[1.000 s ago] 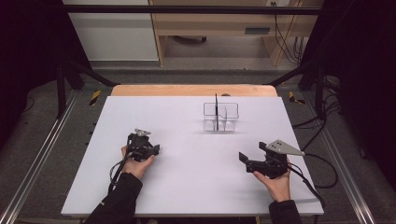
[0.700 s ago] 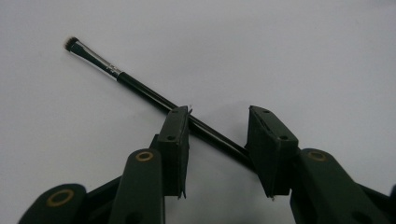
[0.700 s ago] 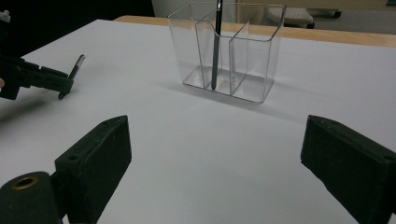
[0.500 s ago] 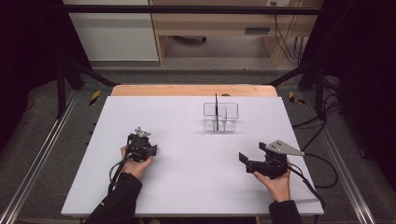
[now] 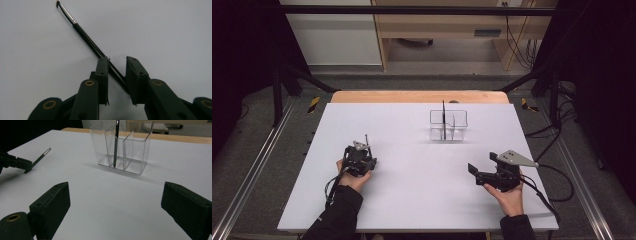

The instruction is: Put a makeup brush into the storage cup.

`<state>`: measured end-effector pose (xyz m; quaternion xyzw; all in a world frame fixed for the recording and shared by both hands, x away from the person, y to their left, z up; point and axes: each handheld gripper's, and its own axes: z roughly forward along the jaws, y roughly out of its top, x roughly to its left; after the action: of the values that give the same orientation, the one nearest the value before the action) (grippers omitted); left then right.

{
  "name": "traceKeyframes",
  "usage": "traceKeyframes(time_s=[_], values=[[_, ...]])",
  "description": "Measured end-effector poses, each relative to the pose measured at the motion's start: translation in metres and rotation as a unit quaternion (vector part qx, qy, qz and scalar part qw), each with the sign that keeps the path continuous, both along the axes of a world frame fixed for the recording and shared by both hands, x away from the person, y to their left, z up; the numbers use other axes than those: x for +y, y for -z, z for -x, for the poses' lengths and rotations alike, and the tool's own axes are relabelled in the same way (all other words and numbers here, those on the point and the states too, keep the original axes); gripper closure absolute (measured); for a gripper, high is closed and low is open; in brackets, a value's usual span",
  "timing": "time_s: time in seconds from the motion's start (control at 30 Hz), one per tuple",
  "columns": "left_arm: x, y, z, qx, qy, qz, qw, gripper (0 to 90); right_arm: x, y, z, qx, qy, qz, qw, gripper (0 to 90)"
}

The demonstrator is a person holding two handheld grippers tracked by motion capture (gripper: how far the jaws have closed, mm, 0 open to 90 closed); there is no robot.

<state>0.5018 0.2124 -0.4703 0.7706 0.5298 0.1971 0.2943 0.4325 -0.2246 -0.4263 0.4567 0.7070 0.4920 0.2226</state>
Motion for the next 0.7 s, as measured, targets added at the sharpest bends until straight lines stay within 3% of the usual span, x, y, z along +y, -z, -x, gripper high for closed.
traceKeyframes(time_s=[0.27, 0.47, 0.7], values=[[0.009, -0.001, 0.001, 0.012, -0.001, 0.016, 0.9998, 76.7, 0.000, 0.000, 0.000, 0.000, 0.000, 0.000, 1.0000, 9.2], [0.010, -0.002, 0.002, 0.016, 0.006, 0.009, 0.9998, 82.3, 0.000, 0.000, 0.000, 0.001, -0.001, 0.001, 1.0000, 9.2], [0.012, -0.002, 0.002, 0.017, 0.014, 0.015, 0.9996, 83.2, 0.001, 0.001, 0.000, 0.002, -0.002, 0.001, 1.0000, 9.2]])
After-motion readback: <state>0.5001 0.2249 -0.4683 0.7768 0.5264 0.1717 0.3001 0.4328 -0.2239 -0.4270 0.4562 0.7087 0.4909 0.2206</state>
